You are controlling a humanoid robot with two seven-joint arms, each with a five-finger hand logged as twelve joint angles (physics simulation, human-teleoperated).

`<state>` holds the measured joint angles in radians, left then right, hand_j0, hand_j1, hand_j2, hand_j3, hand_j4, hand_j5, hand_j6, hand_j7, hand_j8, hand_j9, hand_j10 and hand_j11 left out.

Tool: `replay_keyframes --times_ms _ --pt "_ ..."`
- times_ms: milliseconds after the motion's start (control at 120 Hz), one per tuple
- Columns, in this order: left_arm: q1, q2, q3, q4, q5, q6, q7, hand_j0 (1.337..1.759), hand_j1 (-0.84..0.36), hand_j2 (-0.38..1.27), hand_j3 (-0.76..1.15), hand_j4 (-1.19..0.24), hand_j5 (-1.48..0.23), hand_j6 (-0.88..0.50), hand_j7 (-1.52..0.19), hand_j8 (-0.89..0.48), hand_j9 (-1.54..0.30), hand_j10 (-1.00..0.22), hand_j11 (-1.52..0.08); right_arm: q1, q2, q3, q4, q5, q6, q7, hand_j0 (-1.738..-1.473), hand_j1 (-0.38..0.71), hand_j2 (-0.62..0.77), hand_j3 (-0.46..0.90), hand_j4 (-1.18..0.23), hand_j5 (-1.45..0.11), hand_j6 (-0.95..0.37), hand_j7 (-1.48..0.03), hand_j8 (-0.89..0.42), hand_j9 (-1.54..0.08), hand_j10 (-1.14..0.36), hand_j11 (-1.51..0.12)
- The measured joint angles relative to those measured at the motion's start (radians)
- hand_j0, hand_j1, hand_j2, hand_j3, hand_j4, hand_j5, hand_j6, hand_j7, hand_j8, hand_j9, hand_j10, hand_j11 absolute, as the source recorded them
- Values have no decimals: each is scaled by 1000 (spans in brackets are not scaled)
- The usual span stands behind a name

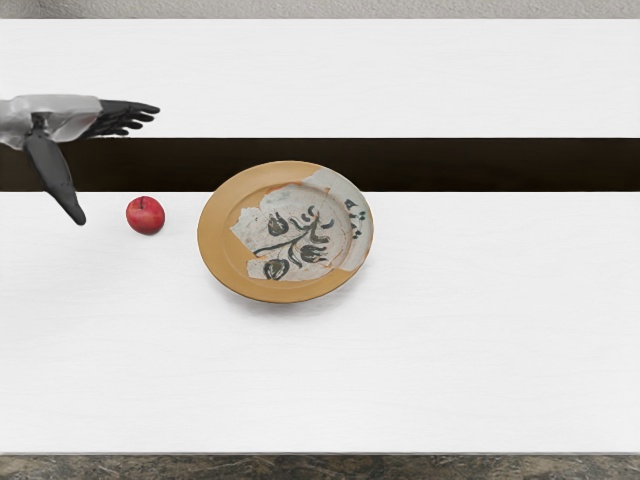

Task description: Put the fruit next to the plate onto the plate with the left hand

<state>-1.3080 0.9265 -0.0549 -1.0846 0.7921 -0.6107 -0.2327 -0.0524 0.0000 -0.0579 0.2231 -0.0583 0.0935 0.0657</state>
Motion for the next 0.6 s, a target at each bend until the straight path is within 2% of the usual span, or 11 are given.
replay_keyframes --times_ms 183,217,250,292,375,408,467,500,550,600 --pt "-6 53 -3 1 -9 0 2 1658 349 2 0 -6 -1 -7 0 -6 0 -4 0 0 0 -1 -1 0 -1 0 -1658 -331 -3 0 -15 -20 -15 -20 -15 -20 -15 -20" --pt "-9 50 -5 0 -11 0 19 1658 349 2 0 -5 -1 -7 0 -6 0 -4 0 1 0 -1 -1 0 -1 0 -1658 -331 -3 0 -15 -20 -15 -20 -15 -20 -15 -20" --pt "-9 38 -9 0 -14 0 53 1658 349 2 0 -5 -1 -7 0 -6 0 -4 0 1 0 -1 -1 0 -1 0 -1658 -331 -3 0 -15 -20 -15 -20 -15 -20 -15 -20" --pt "-34 29 -14 -1 -17 0 115 1658 349 3 0 -6 -1 -8 -1 -7 0 -5 0 0 0 -1 -1 0 -1 0 -1658 -331 -3 0 -15 -20 -15 -20 -15 -20 -15 -20" --pt "-84 -15 -21 -1 -24 0 288 1658 349 2 0 -5 -1 -6 0 -6 0 -4 0 -1 0 -2 -1 0 -1 0 -1658 -331 -3 0 -15 -20 -15 -20 -15 -20 -15 -20" --pt "-83 -34 -29 -1 -25 0 375 1658 349 2 0 -5 -1 -6 0 -6 0 -4 0 -1 0 -2 -1 0 -1 0 -1658 -331 -3 0 -15 -20 -15 -20 -15 -20 -15 -20" --pt "-81 -98 -39 -1 -27 0 555 1658 349 1 0 -5 -1 -6 0 -6 0 -4 0 -1 0 -2 -1 0 -1 0 -1658 -331 -3 0 -15 -20 -15 -20 -15 -20 -15 -20" --pt "-81 -126 -43 -2 -25 0 634 1658 349 1 0 -5 -1 -6 0 -6 0 -4 0 -1 0 -2 -1 0 -1 0 -1658 -331 -3 0 -15 -20 -15 -20 -15 -20 -15 -20" --pt "-82 -157 -46 -2 -18 0 714 1658 349 1 0 -5 -1 -6 0 -6 0 -4 0 -1 0 -2 -1 0 -1 0 -1658 -331 -3 0 -15 -20 -15 -20 -15 -20 -15 -20" --pt "-82 -178 -47 -3 -6 0 764 1658 349 1 0 -5 -1 -6 0 -6 0 -4 0 -1 0 -2 -1 0 -1 0 -1658 -331 -3 0 -15 -20 -15 -20 -15 -20 -15 -20"
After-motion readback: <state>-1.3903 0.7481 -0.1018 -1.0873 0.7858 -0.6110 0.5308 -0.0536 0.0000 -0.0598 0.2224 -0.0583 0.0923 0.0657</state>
